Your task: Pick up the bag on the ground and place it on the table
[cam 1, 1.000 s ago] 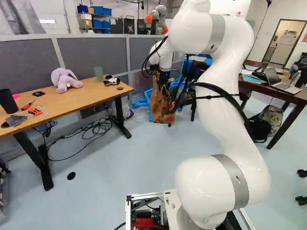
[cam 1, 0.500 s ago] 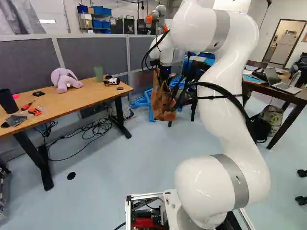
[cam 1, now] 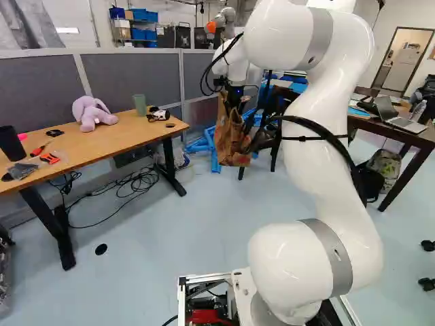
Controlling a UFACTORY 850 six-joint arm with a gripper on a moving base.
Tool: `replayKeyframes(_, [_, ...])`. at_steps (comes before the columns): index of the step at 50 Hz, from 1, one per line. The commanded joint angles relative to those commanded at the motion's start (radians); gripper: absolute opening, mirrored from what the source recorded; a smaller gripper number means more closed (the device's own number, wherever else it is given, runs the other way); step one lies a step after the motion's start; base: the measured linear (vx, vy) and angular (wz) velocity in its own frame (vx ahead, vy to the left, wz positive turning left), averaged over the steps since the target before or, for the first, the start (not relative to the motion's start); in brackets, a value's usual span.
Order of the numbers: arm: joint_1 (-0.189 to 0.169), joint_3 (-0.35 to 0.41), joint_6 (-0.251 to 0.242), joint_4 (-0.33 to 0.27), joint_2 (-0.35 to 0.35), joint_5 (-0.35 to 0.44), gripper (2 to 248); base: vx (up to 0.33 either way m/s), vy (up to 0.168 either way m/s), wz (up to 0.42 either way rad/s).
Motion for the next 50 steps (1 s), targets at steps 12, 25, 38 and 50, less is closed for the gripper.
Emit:
replayKeyframes(12, [0.000, -0.019, 0.000, 0.000, 0.014, -0.035, 21, 0.000, 0.000, 0.000])
replayKeyframes(25, [0.000, -0.040, 0.000, 0.000, 0.029, -0.074, 21, 0.000, 0.000, 0.000])
replayKeyframes(38, [0.000, -0.064, 0.000, 0.000, 0.042, -0.118, 21, 0.000, 0.000, 0.000])
replayKeyframes(50, [-0.001, -0.087, 0.000, 0.000, 0.053, -0.166, 21, 0.000, 0.000, 0.000])
